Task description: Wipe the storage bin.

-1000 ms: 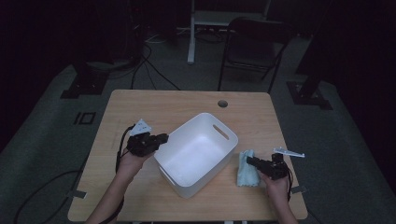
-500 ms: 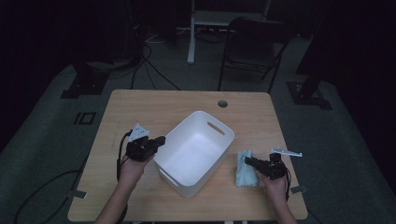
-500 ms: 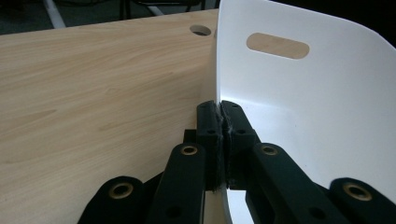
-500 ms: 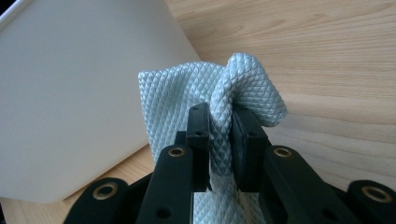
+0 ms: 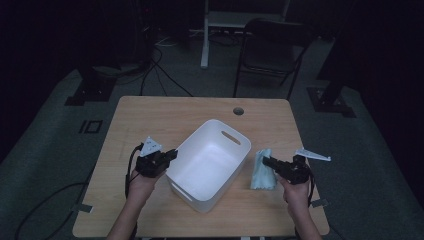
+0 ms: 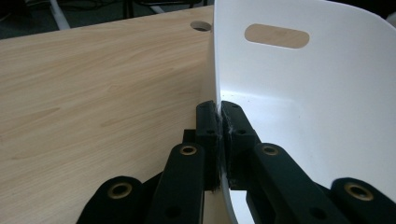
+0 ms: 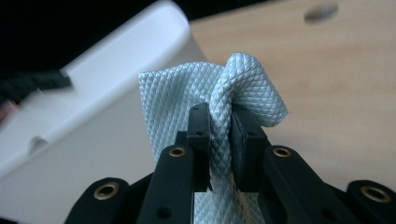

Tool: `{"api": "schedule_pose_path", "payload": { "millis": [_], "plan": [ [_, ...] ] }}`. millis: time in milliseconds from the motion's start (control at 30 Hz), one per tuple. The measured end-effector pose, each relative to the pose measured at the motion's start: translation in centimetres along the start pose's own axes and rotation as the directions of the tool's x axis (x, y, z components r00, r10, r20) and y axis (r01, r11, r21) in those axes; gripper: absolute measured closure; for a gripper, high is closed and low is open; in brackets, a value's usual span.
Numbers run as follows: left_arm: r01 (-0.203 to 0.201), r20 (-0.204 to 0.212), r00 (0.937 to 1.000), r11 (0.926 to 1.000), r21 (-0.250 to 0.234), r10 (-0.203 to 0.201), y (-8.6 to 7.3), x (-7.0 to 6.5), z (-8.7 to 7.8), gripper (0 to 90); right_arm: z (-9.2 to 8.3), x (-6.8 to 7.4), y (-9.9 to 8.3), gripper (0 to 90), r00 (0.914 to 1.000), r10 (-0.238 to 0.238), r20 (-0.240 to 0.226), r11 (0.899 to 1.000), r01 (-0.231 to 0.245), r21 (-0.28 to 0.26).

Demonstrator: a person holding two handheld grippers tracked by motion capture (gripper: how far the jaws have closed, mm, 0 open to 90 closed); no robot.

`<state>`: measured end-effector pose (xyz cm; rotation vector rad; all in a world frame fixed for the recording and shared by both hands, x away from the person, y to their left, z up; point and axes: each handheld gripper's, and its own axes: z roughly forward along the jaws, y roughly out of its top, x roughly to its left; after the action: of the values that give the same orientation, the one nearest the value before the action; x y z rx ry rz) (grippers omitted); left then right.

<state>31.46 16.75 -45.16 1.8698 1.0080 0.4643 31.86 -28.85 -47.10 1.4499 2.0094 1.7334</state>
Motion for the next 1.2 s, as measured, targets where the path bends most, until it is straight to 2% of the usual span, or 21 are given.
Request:
{"api": "schedule_pose_path", "payload": {
  "millis": [100,167,367,533,600,900,1200],
  "plan": [
    [-0.002,-0.004,1.0,1.0,0.001,0.002,0.0,-0.1,0.0,86.9,-0.3,0.6,1.1,79.8,0.9998,-0.011,-0.018,0.999,0.01,-0.037],
    [0.009,0.002,1.0,1.0,-0.002,-0.009,-0.1,-0.1,0.0,86.8,0.0,0.8,1.3,79.8,0.9994,-0.012,-0.031,0.999,0.011,-0.043],
    [0.0,-0.002,1.0,1.0,-0.002,0.0,-0.1,-0.3,-0.1,86.8,1.5,1.1,0.9,80.0,0.9989,-0.02,-0.043,1.0,0.02,-0.008],
    [-0.011,0.007,0.9999,0.9999,-0.001,0.011,-0.1,-0.2,0.0,86.9,2.9,1.3,0.9,80.1,0.9988,-0.034,-0.035,0.999,0.035,0.014],
    [-0.022,0.009,0.9997,0.9997,-0.003,0.022,-0.1,-0.3,0.1,86.9,3.4,1.5,0.9,80.2,0.9982,-0.056,-0.021,0.998,0.057,0.023],
    [-0.051,0.018,0.9985,0.9987,-0.006,0.051,-0.1,-0.5,0.2,86.8,4.2,1.2,0.5,80.7,0.999,-0.045,0.006,0.998,0.045,0.039],
    [-0.056,0.02,0.9982,0.9984,-0.012,0.056,-0.2,-0.6,0.3,86.7,4.8,0.8,0.0,80.9,0.9985,-0.049,0.023,0.996,0.047,0.071]
  ]
}}
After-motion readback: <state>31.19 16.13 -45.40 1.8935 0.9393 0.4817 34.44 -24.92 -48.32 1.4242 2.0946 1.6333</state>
